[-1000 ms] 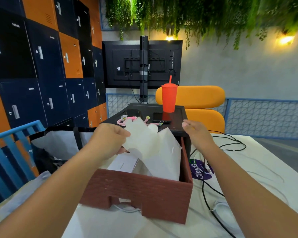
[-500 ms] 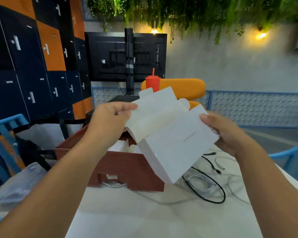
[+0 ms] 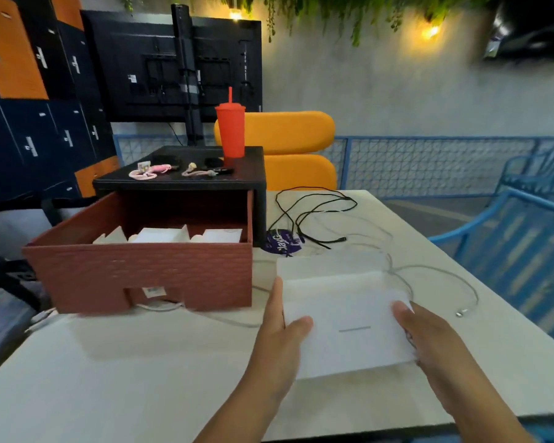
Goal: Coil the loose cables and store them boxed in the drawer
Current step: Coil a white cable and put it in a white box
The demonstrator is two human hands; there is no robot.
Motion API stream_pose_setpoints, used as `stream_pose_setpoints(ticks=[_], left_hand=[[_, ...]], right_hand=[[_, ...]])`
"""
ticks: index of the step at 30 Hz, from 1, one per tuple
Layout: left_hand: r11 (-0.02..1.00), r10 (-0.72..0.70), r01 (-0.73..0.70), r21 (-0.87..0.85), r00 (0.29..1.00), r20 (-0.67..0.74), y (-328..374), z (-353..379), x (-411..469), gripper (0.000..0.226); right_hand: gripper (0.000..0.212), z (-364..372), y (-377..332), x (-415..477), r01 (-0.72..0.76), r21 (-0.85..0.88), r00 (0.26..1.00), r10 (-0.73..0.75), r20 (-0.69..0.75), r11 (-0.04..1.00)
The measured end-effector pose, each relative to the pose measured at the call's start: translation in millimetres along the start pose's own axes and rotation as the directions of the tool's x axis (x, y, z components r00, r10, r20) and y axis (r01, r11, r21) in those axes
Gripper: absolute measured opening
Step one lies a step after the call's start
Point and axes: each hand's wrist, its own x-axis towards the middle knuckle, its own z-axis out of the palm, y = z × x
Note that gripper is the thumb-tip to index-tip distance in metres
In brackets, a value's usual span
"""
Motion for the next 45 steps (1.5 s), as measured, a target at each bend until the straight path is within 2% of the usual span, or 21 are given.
stream_pose_setpoints(ticks=[2, 6, 14, 17, 20, 22, 24, 26, 29, 31, 33, 35, 37, 41, 45], left_hand=[[0.998, -0.052, 0.052, 0.020, 0.999, 0.017, -12, 9, -4, 0.069], [0.985, -0.115, 0.114, 0.127, 0.993, -0.005, -30, 20, -6, 0.069], [0.945, -0.128, 0.113, 0.307, 0.991, 0.029, -41, 33, -10, 0.063], [0.945, -0.090, 0.080, 0.318, 0.996, 0.017, -37, 27, -6, 0.053], [0.967, -0.045, 0.058, 0.249, 0.997, -0.057, -21, 15, -3, 0.044], [0.952, 0.084, -0.045, 0.304, 0.990, -0.117, -11, -1, 2, 0.035], [0.882, 0.309, -0.227, 0.413, 0.940, -0.143, 5, -20, 9, 0.029], [0.749, 0.519, -0.373, 0.547, 0.844, -0.135, 25, -40, 16, 0.029], [0.513, 0.666, -0.387, 0.766, 0.742, -0.071, 53, -71, 32, 0.018], [0.389, 0.644, -0.323, 0.863, 0.765, -0.004, 66, -88, 44, 0.019], [0.301, 0.571, -0.273, 0.914, 0.819, 0.056, 72, -106, 56, 0.022], [0.251, 0.469, -0.223, 0.942, 0.880, 0.083, 74, -115, 63, 0.024], [0.227, 0.401, -0.199, 0.953, 0.911, 0.095, 75, -123, 67, 0.019], [0.176, 0.351, -0.184, 0.967, 0.930, 0.113, 71, -127, 70, 0.013], [0.101, 0.412, -0.181, 0.978, 0.903, 0.125, 62, -126, 72, 0.019]], right_hand=[[0.019, -6, 10, -6, 0.008, -0.069, 0.998, -0.012, -0.058, 0.998], [0.032, -13, 20, -17, 0.001, -0.251, 0.995, -0.025, -0.093, 0.968], [0.044, -23, 25, -20, -0.108, -0.542, 0.988, 0.031, -0.150, 0.833], [0.046, -19, 21, -20, -0.110, -0.661, 0.991, 0.031, -0.130, 0.742], [0.049, -20, 13, -21, -0.095, -0.701, 0.986, -0.033, -0.166, 0.707], [0.049, -20, 3, -20, -0.048, -0.702, 0.977, -0.115, -0.182, 0.710], [0.047, -16, -12, -16, 0.038, -0.675, 0.968, -0.196, -0.159, 0.737], [0.044, -5, -32, -8, 0.155, -0.634, 0.958, -0.272, -0.090, 0.757], [0.040, 23, -69, 8, 0.354, -0.528, 0.921, -0.386, 0.053, 0.772], [0.038, 45, -92, 19, 0.446, -0.457, 0.887, -0.447, 0.114, 0.769], [0.038, 70, -111, 35, 0.508, -0.428, 0.857, -0.486, 0.170, 0.747], [0.039, 91, -123, 52, 0.551, -0.422, 0.833, -0.508, 0.220, 0.720], [0.040, 113, -132, 70, 0.568, -0.426, 0.822, -0.506, 0.261, 0.704], [0.042, 155, -136, 110, 0.580, -0.467, 0.814, -0.456, 0.359, 0.667], [0.048, 184, -138, 151, 0.565, -0.489, 0.824, -0.414, 0.388, 0.665]])
